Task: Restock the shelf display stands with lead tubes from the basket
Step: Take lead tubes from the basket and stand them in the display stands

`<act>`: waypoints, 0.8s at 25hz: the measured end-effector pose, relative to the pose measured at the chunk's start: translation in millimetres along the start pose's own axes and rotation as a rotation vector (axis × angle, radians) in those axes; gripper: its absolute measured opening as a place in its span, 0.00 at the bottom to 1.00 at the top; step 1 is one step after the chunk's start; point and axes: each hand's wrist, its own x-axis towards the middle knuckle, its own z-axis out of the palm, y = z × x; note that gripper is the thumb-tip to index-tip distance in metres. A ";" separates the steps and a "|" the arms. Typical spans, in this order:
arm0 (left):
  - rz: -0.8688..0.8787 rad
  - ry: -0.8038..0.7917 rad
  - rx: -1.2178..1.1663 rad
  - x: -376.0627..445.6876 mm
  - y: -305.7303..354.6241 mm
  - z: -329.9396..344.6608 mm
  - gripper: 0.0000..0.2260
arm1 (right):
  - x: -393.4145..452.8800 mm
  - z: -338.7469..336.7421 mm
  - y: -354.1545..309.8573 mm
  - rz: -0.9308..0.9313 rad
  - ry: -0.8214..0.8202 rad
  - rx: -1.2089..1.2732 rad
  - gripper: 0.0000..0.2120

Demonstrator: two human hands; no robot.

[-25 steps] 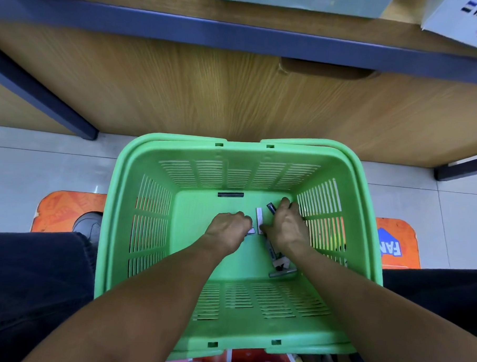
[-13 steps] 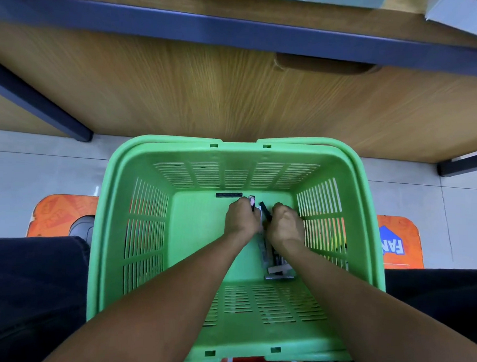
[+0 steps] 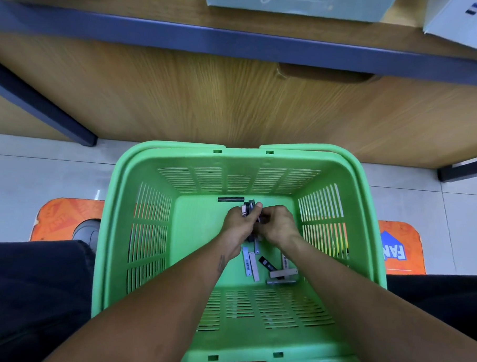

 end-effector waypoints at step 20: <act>0.030 0.080 -0.064 -2.7 -2.7 -73.7 0.03 | 11.2 36.8 -39.6 -0.619 0.087 -0.862 0.21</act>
